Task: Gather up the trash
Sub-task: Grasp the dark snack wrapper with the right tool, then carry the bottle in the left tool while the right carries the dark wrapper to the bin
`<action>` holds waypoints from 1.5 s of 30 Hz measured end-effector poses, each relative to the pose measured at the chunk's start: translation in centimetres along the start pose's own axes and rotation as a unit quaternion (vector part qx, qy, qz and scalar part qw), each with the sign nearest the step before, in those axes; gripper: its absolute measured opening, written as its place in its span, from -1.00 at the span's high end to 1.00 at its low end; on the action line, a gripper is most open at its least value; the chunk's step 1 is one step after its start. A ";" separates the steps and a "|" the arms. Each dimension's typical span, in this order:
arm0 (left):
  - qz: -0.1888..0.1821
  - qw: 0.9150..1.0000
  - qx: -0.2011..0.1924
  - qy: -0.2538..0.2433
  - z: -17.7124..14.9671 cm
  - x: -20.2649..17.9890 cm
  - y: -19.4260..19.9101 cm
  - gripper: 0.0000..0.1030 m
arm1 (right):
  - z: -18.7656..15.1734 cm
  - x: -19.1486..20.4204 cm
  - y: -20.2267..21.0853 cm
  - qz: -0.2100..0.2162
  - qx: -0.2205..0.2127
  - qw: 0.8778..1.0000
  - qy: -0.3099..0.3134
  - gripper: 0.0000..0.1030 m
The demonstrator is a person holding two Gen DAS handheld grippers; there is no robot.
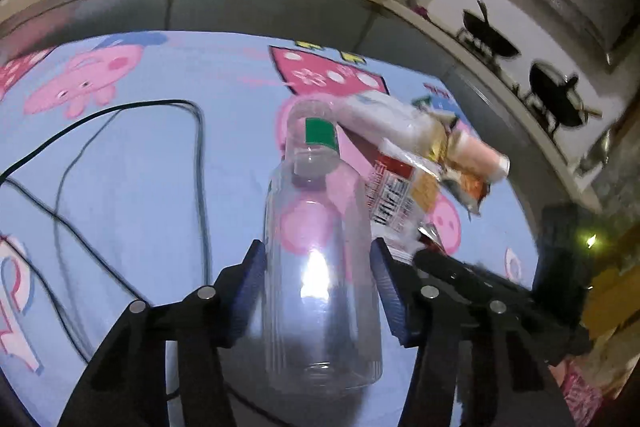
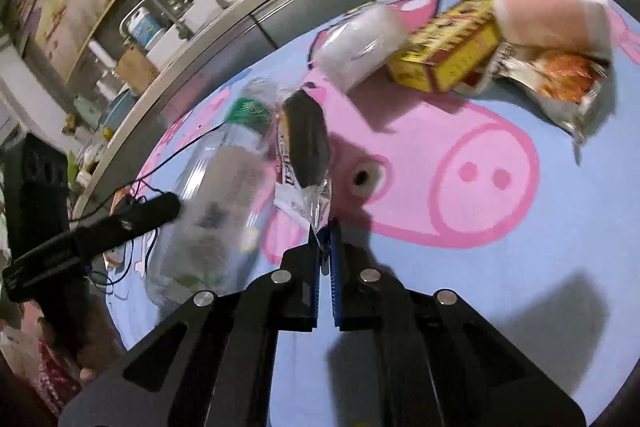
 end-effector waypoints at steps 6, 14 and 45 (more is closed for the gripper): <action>0.018 1.000 -0.007 0.002 0.5 1.0 0.1 -0.36 | 0.0 -1.9 0.5 -0.018 -0.006 0.999 -0.030 0.57; 0.006 0.999 0.020 -0.026 -0.3 -1.7 -2.4 -0.64 | 0.6 -2.2 0.5 -0.019 -0.017 0.999 -0.021 0.30; -0.203 0.969 -0.007 -0.137 1.0 -20.5 -0.2 -0.16 | 3.6 -12.0 17.1 -0.077 -0.192 0.976 -0.064 0.91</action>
Point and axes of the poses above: each gripper's, at about its wrist camera, not at the fingertips, and y roughly against the way its jaws point, x to its left, z to its top, the point moved 8 cm from there along -y, roughly the way its jaws point, and after that the axes turned 13 degrees about -x, right-handed, at the moved point
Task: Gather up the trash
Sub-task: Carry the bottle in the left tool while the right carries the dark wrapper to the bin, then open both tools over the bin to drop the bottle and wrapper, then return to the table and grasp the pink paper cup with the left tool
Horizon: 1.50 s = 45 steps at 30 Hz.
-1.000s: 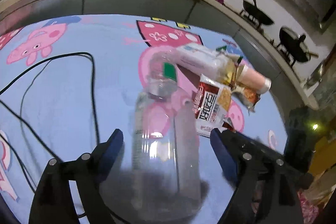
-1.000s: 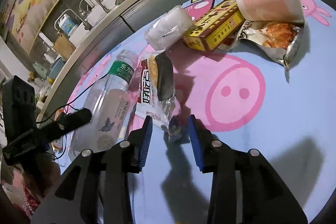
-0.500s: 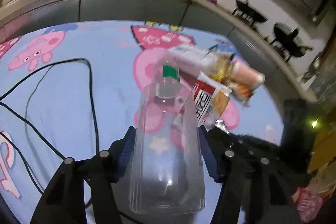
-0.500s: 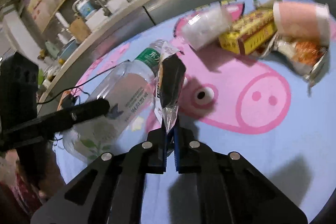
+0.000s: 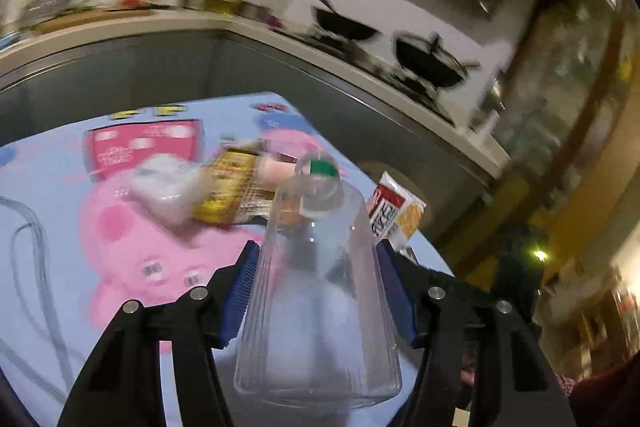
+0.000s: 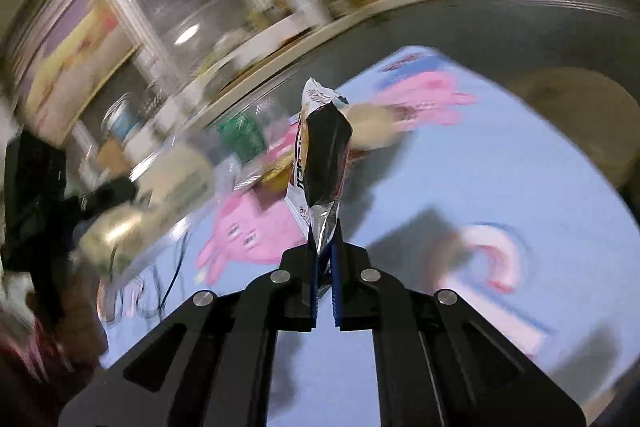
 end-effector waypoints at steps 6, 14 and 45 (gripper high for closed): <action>-0.059 0.995 0.075 -0.018 -0.5 -6.3 -9.7 -0.16 | 2.3 -10.2 1.9 -0.081 -0.029 0.987 -0.134 0.91; -0.119 0.984 0.134 0.018 1.2 -11.9 -21.7 -0.16 | 6.0 -17.6 1.6 -0.125 -0.061 0.973 -0.185 0.91; 0.051 0.997 -0.022 -0.047 2.2 -4.1 -13.0 -0.63 | 7.5 -14.8 -1.6 -0.133 -0.083 0.980 -0.124 0.11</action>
Point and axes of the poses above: each gripper's, at about its wrist camera, not at the fingertips, and y roughly against the way its jaws point, x to its left, z to its top, the point moved 8 cm from there along -y, roughly the way its jaws point, and after that the axes turned 13 degrees about -x, right-handed, at the moved point
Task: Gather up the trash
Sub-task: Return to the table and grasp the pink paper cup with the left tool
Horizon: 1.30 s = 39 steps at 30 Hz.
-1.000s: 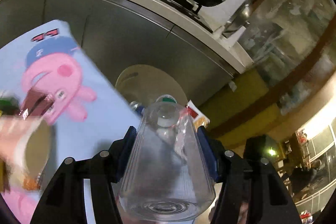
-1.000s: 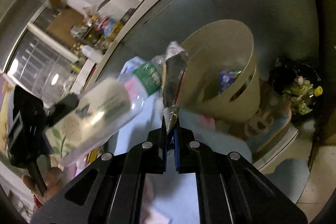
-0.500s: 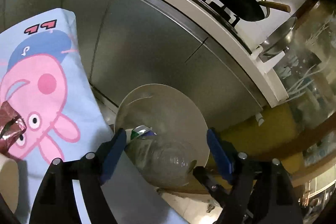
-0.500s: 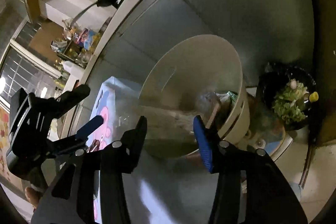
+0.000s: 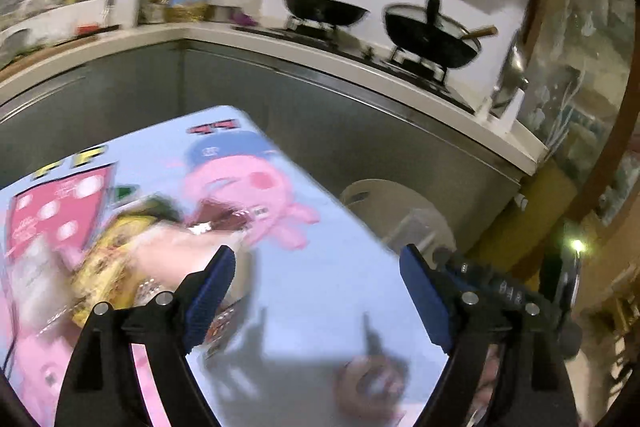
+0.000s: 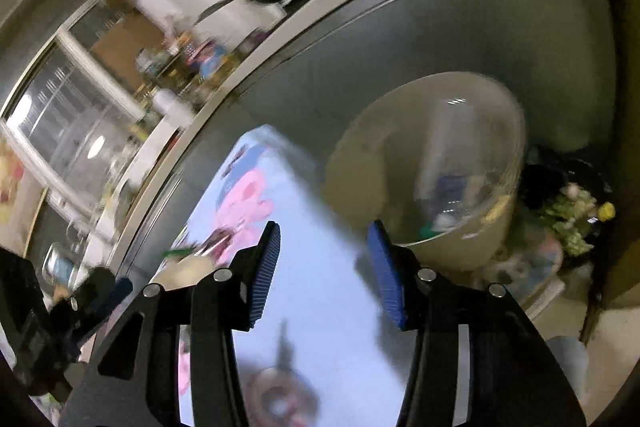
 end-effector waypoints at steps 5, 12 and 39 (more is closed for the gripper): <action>0.067 0.997 -0.020 0.023 -1.3 7.9 6.3 -0.61 | -1.7 5.2 -2.9 0.071 0.055 0.996 -0.007 0.25; 0.115 0.988 -0.003 0.104 -3.8 16.1 10.9 -0.42 | -4.7 11.4 -10.2 0.131 0.136 0.982 -0.021 0.33; 0.024 0.986 0.046 0.158 -6.4 13.7 10.5 -0.49 | -17.6 17.0 2.6 0.278 0.293 0.907 0.121 0.31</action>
Point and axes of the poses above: each gripper's, at about its wrist camera, not at the fingertips, and y roughly against the way its jaws point, x to its left, z to its top, the point moved 8 cm from there along -y, roughly the way its jaws point, and after that the axes turned 13 degrees about -x, right-handed, at the moved point
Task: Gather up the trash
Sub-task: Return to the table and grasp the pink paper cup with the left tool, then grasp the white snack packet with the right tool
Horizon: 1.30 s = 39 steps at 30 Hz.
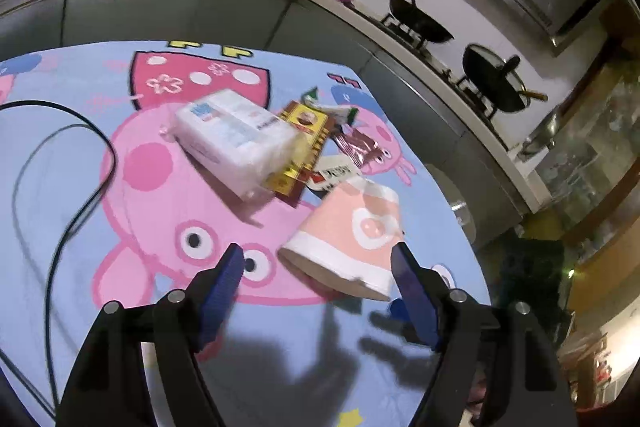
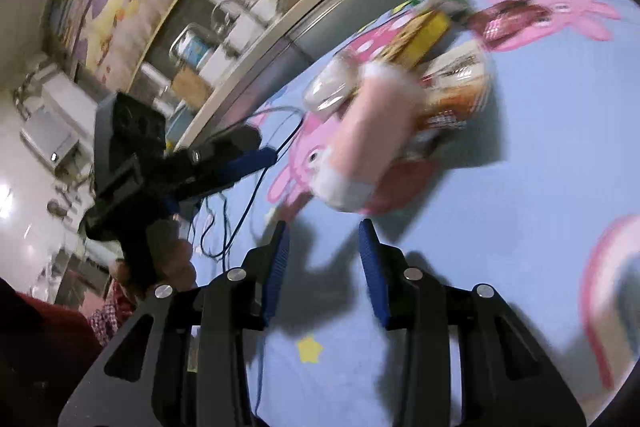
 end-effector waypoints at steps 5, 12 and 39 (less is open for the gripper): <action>-0.008 1.000 0.029 -0.002 -0.8 -1.4 -2.4 -0.58 | 2.2 -4.2 3.6 -0.052 -0.059 0.996 -0.049 0.31; 0.012 0.998 0.035 -0.059 -1.3 -3.7 -5.0 -0.81 | 4.8 -8.7 3.4 -0.074 -0.101 0.984 -0.125 0.32; 0.047 0.997 -0.010 -0.060 -1.3 0.3 1.1 0.14 | 3.3 -4.5 -1.8 -0.053 -0.079 0.986 -0.136 0.97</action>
Point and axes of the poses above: each gripper's, at about its wrist camera, not at the fingertips, and y roughly against the way its jaws point, x to its left, z to its top, the point moved 8 cm from there along -y, roughly the way its jaws point, and after that the axes turned 13 degrees about -x, right-handed, at the moved point
